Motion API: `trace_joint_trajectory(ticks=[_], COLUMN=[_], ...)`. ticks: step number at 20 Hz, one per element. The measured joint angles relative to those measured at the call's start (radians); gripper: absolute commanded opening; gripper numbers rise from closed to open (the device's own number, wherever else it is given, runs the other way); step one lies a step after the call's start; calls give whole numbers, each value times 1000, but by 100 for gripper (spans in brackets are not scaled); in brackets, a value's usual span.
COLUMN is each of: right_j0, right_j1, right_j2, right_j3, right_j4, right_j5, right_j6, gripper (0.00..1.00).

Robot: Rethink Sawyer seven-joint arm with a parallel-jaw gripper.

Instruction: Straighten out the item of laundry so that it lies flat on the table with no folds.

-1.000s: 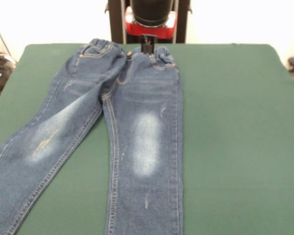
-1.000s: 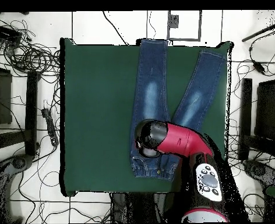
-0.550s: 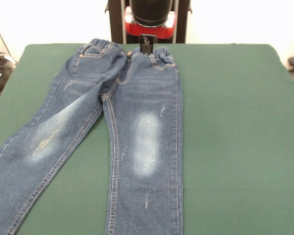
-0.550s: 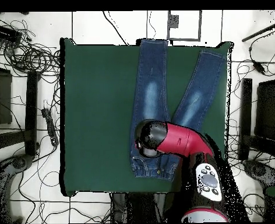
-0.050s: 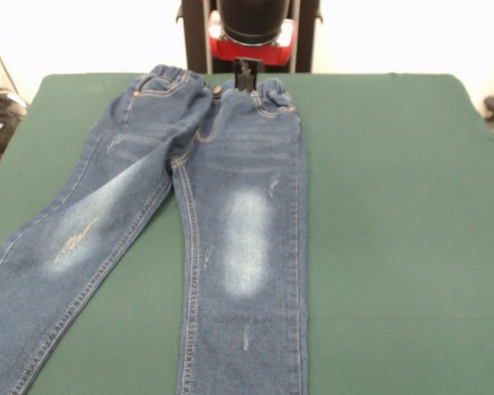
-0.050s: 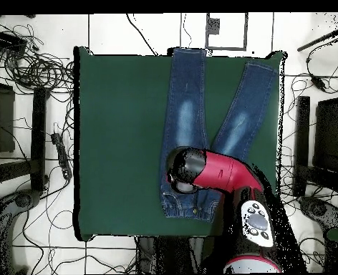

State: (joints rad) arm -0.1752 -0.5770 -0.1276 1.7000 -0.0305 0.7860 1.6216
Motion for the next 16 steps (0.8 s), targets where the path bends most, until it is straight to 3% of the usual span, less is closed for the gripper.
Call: trace_joint_trajectory(ticks=[9,16], right_j0=[-18,-73], right_j1=[-6,-20], right_j2=[3,15], right_j3=[4,19], right_j4=[0,0], right_j5=[-9,-126], right_j6=[0,0], gripper=[0,0])
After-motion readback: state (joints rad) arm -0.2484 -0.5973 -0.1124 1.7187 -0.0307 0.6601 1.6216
